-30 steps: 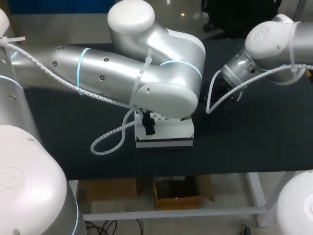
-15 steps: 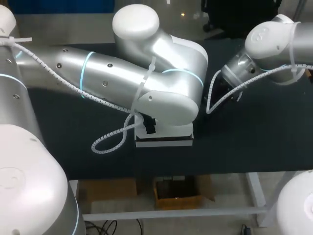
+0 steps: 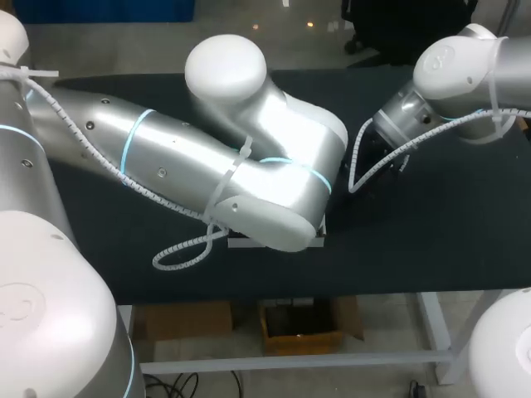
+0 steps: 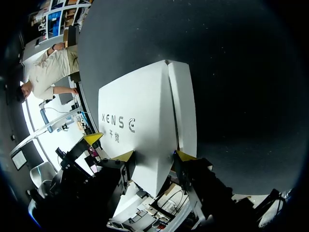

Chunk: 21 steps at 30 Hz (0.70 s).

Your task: Assemble the packaging by folding the flat box into shape, placing the metal phone stand inside, and closing the box properly

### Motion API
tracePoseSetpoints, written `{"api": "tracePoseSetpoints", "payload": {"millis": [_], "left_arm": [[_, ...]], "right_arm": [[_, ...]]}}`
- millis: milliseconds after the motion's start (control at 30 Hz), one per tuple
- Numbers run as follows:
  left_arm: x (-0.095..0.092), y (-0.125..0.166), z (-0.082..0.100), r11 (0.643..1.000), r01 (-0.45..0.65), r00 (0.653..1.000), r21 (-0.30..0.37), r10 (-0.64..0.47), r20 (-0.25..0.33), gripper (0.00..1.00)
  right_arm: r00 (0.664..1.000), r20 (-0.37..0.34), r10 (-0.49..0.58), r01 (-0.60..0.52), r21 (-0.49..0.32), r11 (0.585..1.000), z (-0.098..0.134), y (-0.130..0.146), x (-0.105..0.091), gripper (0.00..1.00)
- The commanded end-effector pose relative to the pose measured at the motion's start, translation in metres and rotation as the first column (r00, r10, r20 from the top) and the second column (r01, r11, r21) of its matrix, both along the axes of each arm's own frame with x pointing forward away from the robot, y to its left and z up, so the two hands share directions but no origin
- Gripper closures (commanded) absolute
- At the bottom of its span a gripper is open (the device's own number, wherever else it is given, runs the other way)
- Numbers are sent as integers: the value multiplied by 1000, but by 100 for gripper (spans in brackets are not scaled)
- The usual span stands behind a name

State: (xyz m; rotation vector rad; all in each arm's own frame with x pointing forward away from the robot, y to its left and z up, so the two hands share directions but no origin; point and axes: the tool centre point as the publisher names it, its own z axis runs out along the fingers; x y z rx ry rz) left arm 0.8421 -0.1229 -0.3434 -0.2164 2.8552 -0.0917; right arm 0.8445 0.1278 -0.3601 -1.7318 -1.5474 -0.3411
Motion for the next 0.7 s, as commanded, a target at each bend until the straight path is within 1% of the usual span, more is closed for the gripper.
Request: {"api": "tracePoseSetpoints", "payload": {"millis": [33,100,133,167,200,333,533,700], "left_arm": [[-2,-1,-6,1000,-11,999,8,10,53,38],[-1,-1,-6,1000,-9,997,9,8,76,42],[0,-1,-6,1000,-9,997,9,8,79,48],[0,-1,-6,1000,-7,996,8,6,89,51],[1,-1,-6,1000,-5,995,8,4,95,53],[3,-2,-6,1000,0,992,6,-1,128,52],[3,0,-7,1000,15,985,15,-17,169,59],[1,-1,-11,999,27,979,24,-31,201,59]], "right_arm": [[1000,-1,4,-4,-2,1000,0,2,1,50],[1000,-2,4,-4,-2,1000,0,2,1,50],[1000,-2,5,-5,-2,1000,0,2,1,50],[1000,-1,4,-4,-2,1000,0,2,1,50],[1000,-1,4,-4,-2,1000,0,2,1,50],[1000,0,4,-4,-2,1000,0,2,0,50],[1000,0,3,-3,-1,1000,1,1,0,50],[1000,0,5,-5,0,1000,1,1,0,50]]}}
